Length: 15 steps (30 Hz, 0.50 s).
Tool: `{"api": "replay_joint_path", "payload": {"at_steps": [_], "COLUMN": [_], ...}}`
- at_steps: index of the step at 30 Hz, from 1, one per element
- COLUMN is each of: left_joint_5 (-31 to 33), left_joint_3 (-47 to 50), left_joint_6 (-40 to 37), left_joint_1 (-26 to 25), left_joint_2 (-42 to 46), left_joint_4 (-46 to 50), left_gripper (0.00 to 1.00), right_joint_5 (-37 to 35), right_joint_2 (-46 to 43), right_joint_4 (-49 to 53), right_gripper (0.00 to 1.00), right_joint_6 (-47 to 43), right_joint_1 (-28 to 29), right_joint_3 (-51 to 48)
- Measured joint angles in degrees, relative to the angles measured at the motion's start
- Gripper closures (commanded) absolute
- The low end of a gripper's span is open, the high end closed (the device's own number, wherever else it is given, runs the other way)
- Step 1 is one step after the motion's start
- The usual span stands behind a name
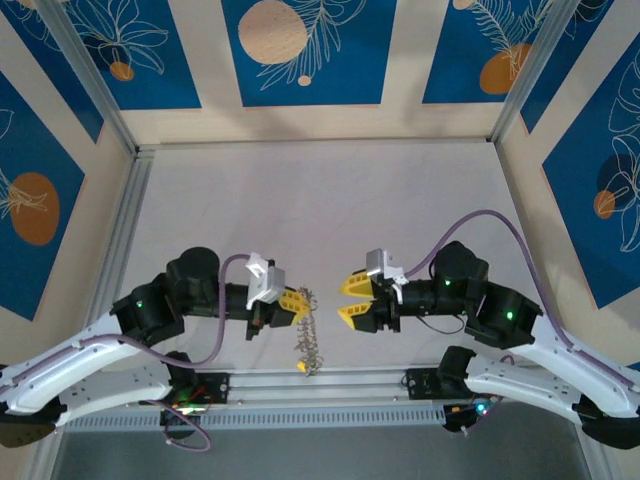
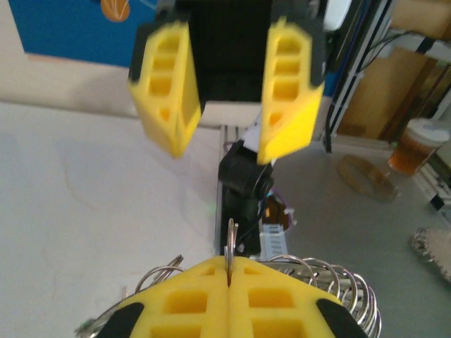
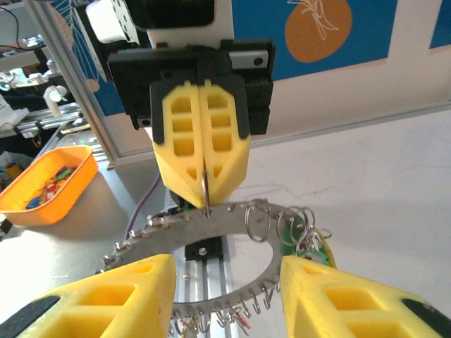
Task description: Put the keys on the keyring
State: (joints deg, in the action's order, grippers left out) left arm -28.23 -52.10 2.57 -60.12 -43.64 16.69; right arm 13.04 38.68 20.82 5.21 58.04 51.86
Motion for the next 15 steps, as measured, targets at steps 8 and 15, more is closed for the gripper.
{"api": "replay_joint_path", "payload": {"at_steps": [8, 15], "left_joint_5": [-3.32, -4.00], "left_joint_3": [2.34, 4.09], "left_joint_6": [3.19, 4.46], "left_joint_1": [0.00, 0.00], "left_joint_2": [1.18, 1.22], "left_joint_4": [-9.16, -13.38], "left_gripper": [1.00, 1.00], "right_joint_5": [3.15, 5.05], "right_joint_2": [-0.26, -0.74], "right_joint_4": [-8.24, -17.68], "right_gripper": [0.60, 0.61], "right_joint_6": [1.44, 2.86], "right_joint_1": [0.00, 0.02], "right_joint_3": [-3.56, -7.85]}}
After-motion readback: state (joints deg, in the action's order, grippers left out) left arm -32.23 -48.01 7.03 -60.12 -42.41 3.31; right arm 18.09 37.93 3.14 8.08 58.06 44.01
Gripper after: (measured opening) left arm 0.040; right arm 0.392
